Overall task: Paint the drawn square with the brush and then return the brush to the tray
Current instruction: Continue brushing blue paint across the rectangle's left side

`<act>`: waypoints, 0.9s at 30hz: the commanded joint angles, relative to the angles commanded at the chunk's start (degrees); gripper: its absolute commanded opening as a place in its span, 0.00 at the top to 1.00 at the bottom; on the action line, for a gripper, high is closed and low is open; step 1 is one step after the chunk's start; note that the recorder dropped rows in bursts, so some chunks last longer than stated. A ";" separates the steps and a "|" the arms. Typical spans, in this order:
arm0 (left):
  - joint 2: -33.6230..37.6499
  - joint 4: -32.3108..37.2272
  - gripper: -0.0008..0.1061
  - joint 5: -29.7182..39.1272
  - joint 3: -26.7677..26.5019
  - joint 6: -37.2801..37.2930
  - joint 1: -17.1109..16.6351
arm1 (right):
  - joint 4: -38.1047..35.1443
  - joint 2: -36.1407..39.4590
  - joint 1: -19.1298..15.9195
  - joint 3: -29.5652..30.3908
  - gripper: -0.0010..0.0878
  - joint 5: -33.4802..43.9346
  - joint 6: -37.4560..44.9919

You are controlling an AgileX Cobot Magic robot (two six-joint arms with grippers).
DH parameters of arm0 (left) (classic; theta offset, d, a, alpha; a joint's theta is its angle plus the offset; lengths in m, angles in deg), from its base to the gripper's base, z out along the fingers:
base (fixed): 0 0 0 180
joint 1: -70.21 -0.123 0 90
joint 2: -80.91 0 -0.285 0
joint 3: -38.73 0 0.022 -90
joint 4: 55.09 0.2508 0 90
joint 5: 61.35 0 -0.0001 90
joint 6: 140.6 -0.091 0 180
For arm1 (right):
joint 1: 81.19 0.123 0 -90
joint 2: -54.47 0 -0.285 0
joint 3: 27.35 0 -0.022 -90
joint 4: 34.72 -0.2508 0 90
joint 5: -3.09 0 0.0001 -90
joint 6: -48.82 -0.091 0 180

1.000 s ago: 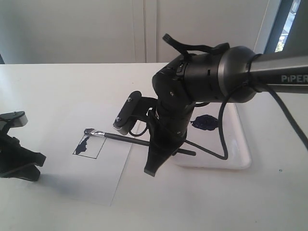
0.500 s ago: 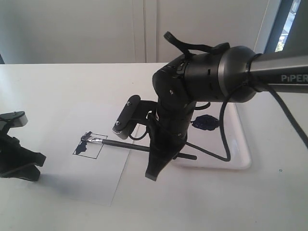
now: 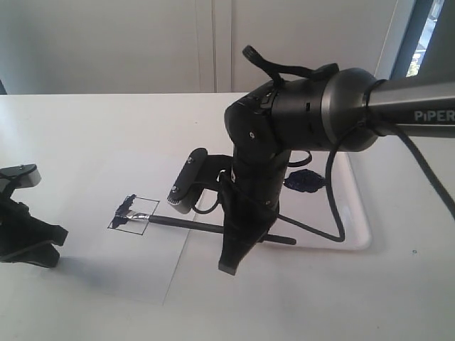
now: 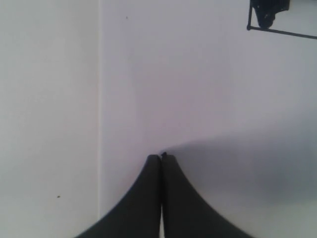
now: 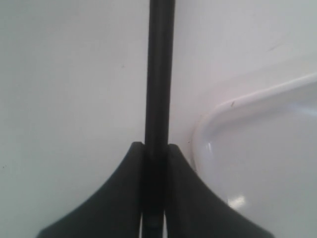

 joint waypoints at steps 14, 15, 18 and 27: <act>0.00 0.00 0.99 0.11 0.00 0.00 0.00 | 0.00 -3.29 0.00 0.00 0.99 1.96 0.23; 0.00 0.00 0.99 0.11 0.00 0.00 0.00 | -0.26 -3.29 0.00 0.00 0.99 1.95 0.23; 0.00 0.00 0.99 0.00 0.00 0.00 0.00 | -1.11 -3.29 0.00 0.00 0.99 2.81 1.27; -1.00 -1.23 0.99 2.22 -1.51 -0.13 0.00 | -1.50 -3.29 0.00 0.00 0.99 2.99 0.76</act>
